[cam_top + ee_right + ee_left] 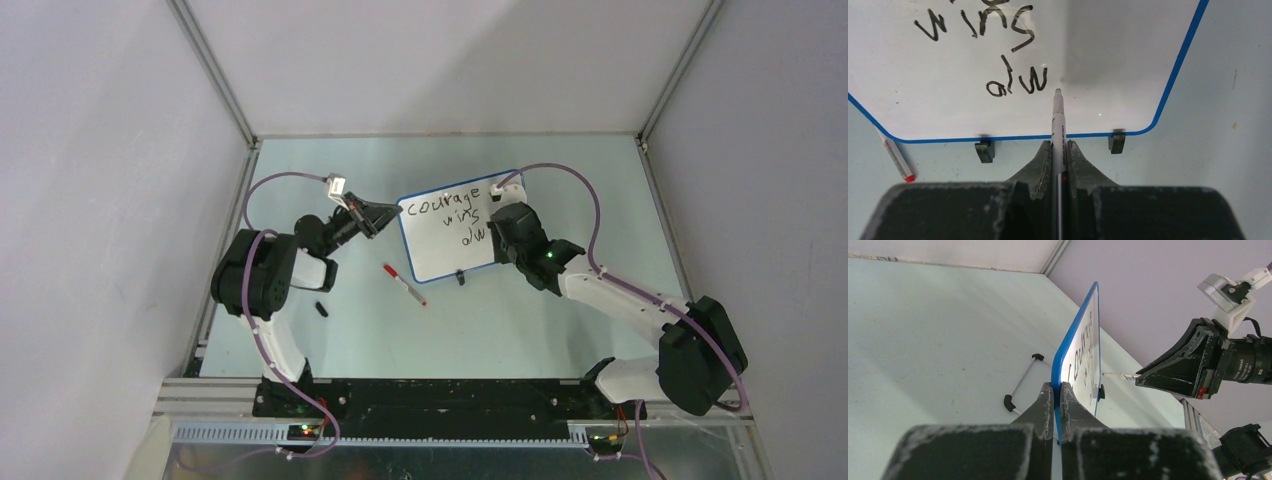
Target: Write a sentence on the whiteboard
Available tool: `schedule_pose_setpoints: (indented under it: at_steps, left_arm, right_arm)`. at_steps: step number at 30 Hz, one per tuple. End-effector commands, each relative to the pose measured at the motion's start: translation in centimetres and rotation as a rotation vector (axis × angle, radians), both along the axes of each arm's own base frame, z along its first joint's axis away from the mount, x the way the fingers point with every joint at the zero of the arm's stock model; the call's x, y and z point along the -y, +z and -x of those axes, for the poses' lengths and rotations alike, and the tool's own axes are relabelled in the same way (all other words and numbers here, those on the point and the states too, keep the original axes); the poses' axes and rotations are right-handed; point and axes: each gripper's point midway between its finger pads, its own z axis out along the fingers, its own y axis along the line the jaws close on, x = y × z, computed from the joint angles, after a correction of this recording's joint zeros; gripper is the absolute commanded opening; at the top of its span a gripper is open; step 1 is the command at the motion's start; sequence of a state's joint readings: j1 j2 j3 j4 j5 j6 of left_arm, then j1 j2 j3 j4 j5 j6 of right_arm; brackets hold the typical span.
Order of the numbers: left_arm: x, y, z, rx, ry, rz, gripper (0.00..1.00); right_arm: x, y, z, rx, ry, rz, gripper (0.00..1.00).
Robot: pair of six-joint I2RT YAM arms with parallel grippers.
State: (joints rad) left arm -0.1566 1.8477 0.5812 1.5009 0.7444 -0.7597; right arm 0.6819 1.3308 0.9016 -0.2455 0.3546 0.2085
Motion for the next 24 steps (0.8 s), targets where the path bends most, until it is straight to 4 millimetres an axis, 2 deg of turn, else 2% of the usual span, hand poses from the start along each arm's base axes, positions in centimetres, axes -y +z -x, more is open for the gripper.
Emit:
schedule_pose_setpoints:
  at_steps: [1, 13, 24]
  left_arm:
    - [-0.2, 0.5, 0.4, 0.068, 0.002, -0.029, 0.00]
    - [-0.2, 0.4, 0.5, 0.061, 0.001, -0.027, 0.00]
    - [-0.2, 0.4, 0.5, 0.063, 0.001, -0.026, 0.00]
  right_arm:
    - [-0.5, 1.9, -0.9, 0.060, -0.007, -0.086, 0.00]
    - [-0.6, 2.3, -1.5, 0.068, 0.008, -0.110, 0.00]
    - [0.2, 1.9, -2.1, 0.057, -0.029, -0.099, 0.00]
